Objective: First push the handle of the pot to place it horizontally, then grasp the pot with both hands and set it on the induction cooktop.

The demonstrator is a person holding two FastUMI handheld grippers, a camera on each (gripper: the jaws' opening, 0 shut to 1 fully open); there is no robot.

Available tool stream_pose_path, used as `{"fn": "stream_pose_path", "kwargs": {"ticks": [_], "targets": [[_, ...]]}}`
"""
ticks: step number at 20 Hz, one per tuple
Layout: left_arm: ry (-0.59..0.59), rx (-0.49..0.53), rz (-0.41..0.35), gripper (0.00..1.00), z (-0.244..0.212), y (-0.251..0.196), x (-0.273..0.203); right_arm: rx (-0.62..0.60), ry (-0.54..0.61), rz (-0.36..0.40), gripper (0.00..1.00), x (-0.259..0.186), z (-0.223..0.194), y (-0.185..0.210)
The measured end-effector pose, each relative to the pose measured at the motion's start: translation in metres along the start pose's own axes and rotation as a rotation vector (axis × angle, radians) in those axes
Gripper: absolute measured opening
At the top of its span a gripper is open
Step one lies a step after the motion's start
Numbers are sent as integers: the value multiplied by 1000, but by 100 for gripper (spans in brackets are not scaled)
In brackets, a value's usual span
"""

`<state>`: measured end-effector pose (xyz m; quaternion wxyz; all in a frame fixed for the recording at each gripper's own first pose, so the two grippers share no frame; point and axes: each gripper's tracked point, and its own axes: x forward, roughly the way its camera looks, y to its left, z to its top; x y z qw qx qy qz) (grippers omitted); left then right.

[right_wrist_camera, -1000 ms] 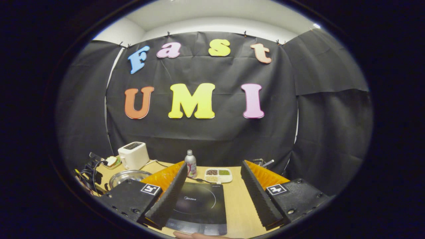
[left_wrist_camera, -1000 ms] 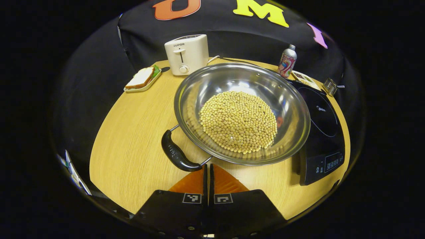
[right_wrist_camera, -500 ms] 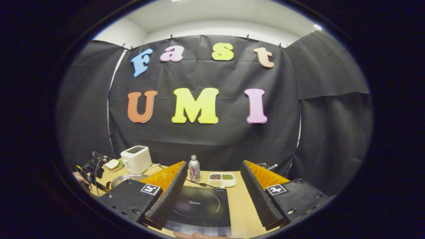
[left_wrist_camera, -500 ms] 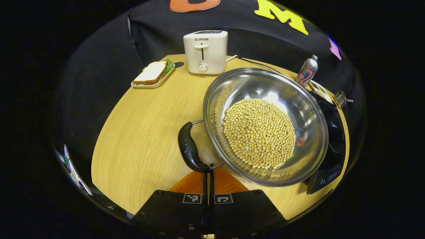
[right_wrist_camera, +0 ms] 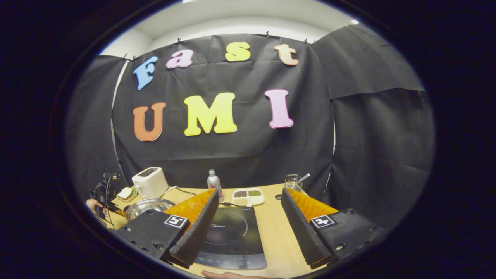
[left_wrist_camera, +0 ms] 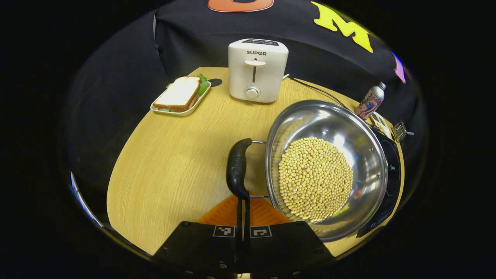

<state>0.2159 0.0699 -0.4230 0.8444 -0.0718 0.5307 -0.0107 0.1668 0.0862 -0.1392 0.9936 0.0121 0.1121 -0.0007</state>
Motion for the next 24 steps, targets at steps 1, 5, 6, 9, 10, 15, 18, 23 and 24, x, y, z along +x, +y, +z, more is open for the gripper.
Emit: {"fn": "stream_pose_path", "kwargs": {"ticks": [1,5,6,9,10,15,18,23,24], "targets": [[-11,0,6,11,5,3,5,6,17,-1,99,3,-5,1],[-31,17,60,0,19,18,13,19,76,17,99,11,-22,15],[-24,17,58,0,18,18,12,12,84,12,96,15,-26,17],[-49,36,80,0,21,28,4,1,120,17,94,26,-44,34],[-62,33,69,1,23,27,-1,0,137,22,94,30,-52,40],[-128,31,-5,57,27,18,-29,-16,229,61,94,53,-94,81],[-175,61,-55,83,31,7,-38,-30,293,81,98,65,-121,103],[-197,70,-69,94,38,1,-42,-70,382,129,94,86,-157,139],[-196,59,-76,94,40,-1,-41,-73,394,135,94,91,-162,148]]}}
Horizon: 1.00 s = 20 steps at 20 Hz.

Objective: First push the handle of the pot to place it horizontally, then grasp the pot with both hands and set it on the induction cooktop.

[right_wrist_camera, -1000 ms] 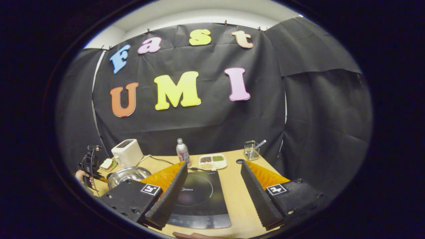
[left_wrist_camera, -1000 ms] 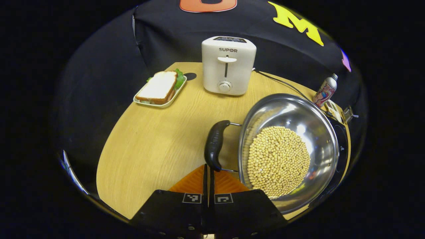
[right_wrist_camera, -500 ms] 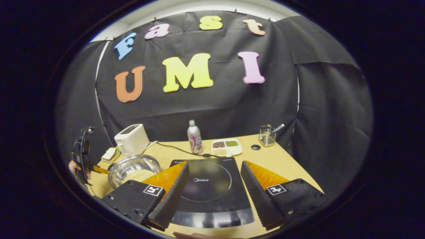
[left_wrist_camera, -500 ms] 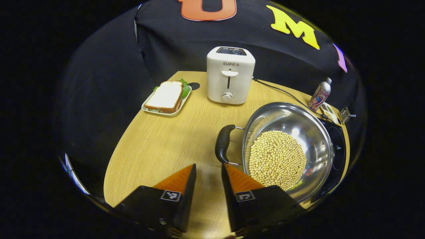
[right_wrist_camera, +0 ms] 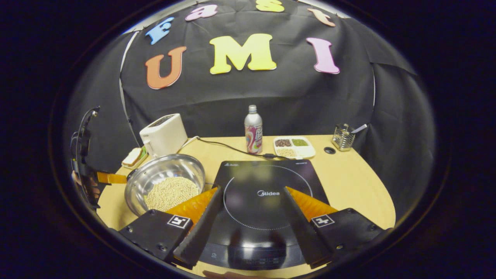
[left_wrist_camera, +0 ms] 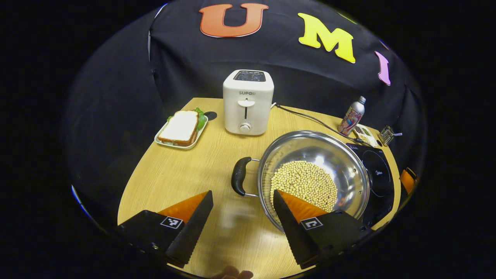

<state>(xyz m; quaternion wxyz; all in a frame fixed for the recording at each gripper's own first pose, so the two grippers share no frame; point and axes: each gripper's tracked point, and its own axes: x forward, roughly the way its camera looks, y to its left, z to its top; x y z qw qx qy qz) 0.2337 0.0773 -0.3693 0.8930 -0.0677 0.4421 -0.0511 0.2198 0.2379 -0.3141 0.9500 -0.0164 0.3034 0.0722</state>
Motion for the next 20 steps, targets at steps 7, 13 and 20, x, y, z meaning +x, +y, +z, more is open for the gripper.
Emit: {"fn": "stream_pose_path", "kwargs": {"ticks": [7,13,20], "targets": [[18,36,8,94,10,-4,22,18,72,49,99,55,-21,45],[66,53,21,93,6,3,49,25,98,44,94,86,-30,71],[113,95,25,90,-1,11,63,-57,120,1,92,115,-41,81]]}}
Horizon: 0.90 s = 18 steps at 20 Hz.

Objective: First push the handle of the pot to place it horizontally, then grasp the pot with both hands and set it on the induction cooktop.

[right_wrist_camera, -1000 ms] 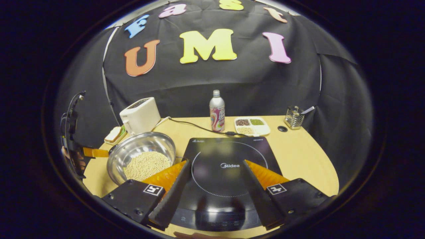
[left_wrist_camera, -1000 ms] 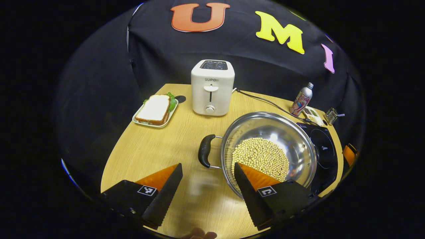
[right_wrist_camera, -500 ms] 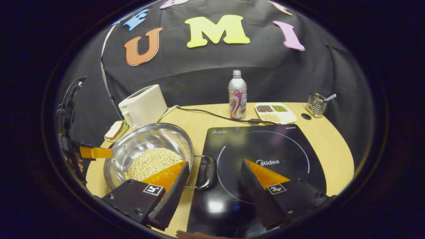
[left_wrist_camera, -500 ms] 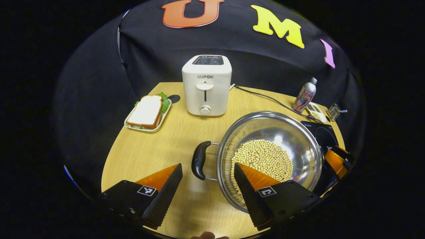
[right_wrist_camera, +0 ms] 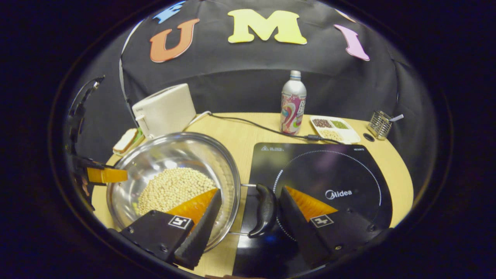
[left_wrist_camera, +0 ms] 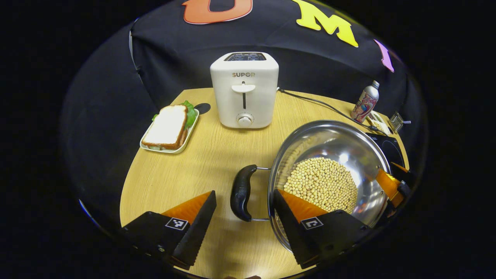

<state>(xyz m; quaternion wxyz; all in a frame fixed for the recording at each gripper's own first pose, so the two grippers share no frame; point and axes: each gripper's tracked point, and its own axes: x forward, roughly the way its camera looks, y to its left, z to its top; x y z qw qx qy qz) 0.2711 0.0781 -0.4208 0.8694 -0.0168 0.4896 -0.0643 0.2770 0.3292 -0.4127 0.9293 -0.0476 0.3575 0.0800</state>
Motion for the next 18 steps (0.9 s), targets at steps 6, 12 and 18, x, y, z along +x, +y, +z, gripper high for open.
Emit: {"fn": "stream_pose_path", "kwargs": {"ticks": [6,12,18], "targets": [[28,9,-44,74,-4,-12,5,-17,-6,-20,69,2,-2,-1],[32,3,-36,55,-2,-15,4,-2,8,11,56,1,0,-1],[0,27,14,54,7,-8,-26,67,62,113,51,-18,4,6]]}}
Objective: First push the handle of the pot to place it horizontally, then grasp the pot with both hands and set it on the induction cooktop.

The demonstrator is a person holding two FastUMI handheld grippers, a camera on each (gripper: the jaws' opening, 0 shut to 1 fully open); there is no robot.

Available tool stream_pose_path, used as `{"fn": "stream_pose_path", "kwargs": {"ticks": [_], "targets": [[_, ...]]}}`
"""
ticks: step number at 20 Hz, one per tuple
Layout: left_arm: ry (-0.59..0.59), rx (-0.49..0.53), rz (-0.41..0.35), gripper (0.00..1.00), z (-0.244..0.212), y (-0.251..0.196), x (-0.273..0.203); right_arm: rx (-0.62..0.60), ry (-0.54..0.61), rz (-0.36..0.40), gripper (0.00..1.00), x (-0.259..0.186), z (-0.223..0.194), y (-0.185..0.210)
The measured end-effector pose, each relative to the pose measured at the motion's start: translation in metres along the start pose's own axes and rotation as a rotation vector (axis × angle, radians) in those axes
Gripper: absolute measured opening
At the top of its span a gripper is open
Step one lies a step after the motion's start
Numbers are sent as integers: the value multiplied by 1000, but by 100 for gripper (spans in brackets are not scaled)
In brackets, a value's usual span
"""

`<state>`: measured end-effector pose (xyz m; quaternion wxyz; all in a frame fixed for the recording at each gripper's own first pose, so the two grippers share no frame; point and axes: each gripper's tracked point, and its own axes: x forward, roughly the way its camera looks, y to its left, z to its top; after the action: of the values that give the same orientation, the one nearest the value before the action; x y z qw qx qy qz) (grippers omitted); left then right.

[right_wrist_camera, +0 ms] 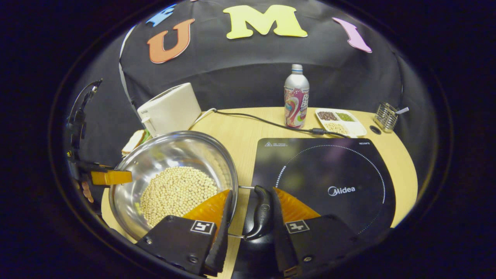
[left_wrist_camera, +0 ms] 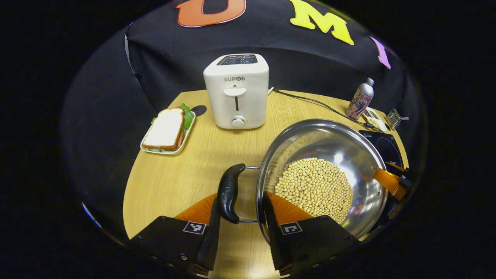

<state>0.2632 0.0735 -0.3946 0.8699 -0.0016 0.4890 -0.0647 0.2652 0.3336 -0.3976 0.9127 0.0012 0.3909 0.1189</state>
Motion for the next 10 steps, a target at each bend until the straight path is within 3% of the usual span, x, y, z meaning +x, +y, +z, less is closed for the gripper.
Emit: {"fn": "stream_pose_path", "kwargs": {"ticks": [5,10], "targets": [[-21,-80,7,54,10,-6,-46,-18,-5,72,51,-48,34,3],[-53,-81,1,54,23,-20,-91,11,19,155,50,-95,66,-9]]}}
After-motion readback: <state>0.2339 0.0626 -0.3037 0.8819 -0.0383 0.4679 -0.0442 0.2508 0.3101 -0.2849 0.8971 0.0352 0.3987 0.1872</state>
